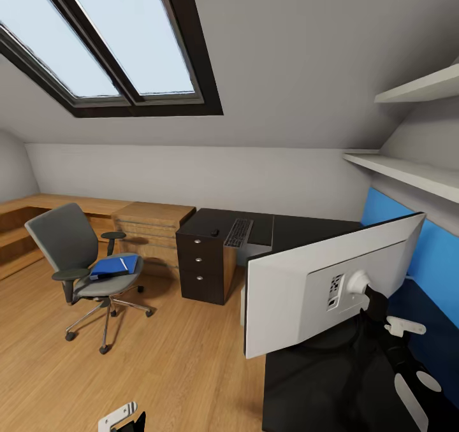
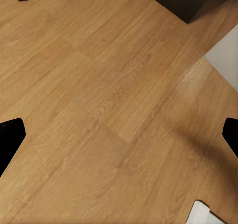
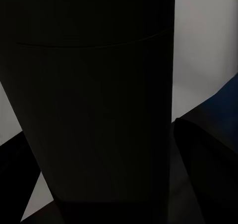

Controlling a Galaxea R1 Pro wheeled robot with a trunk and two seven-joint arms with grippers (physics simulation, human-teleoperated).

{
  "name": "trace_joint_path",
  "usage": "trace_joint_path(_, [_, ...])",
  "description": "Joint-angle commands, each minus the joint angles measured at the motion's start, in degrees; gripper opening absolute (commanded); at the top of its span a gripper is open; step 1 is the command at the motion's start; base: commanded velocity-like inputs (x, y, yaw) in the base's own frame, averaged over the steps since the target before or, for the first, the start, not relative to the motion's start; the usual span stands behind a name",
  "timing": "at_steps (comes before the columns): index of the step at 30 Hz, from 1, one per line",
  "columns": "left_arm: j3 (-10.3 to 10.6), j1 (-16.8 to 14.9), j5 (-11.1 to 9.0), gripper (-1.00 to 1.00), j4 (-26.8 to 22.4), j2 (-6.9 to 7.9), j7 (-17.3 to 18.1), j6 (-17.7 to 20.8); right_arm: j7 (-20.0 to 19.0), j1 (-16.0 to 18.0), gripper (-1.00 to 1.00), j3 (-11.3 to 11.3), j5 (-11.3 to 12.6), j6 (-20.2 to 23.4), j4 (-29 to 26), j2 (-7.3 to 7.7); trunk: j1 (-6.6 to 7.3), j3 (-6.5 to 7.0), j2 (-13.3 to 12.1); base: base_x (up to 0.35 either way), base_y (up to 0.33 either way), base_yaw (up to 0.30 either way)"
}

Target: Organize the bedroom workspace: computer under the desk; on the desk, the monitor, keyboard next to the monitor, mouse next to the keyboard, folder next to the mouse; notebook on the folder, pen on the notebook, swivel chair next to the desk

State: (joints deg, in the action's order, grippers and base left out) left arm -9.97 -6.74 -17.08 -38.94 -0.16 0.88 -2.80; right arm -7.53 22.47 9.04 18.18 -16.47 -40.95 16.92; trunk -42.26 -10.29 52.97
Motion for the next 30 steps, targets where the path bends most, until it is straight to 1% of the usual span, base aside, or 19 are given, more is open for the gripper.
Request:
trace_joint_path(1, [-0.05, -0.03, -0.59, 1.0, 0.0, -0.02, 0.09, -0.1, -0.43, 0.03, -1.0, -0.01, 1.01, -0.07, 0.11, 0.02, -0.01, -0.09, 0.05, 0.0, 0.0, 0.0])
trace_joint_path(25, [-0.05, -0.03, -0.59, 1.0, 0.0, -0.02, 0.08, -0.1, -0.82, 0.03, -1.0, 0.01, 1.11, -0.14, -0.01, -0.04, -0.01, -0.09, 0.05, 0.0, -0.001, 0.0])
trace_joint_path(30, [-0.05, -0.03, -0.59, 1.0, 0.0, -0.02, 0.08, -0.1, -0.82, 0.03, -1.0, -0.06, 1.08, -0.14, 0.02, -0.05, -0.01, -0.09, 0.05, 0.0, -0.145, 0.0])
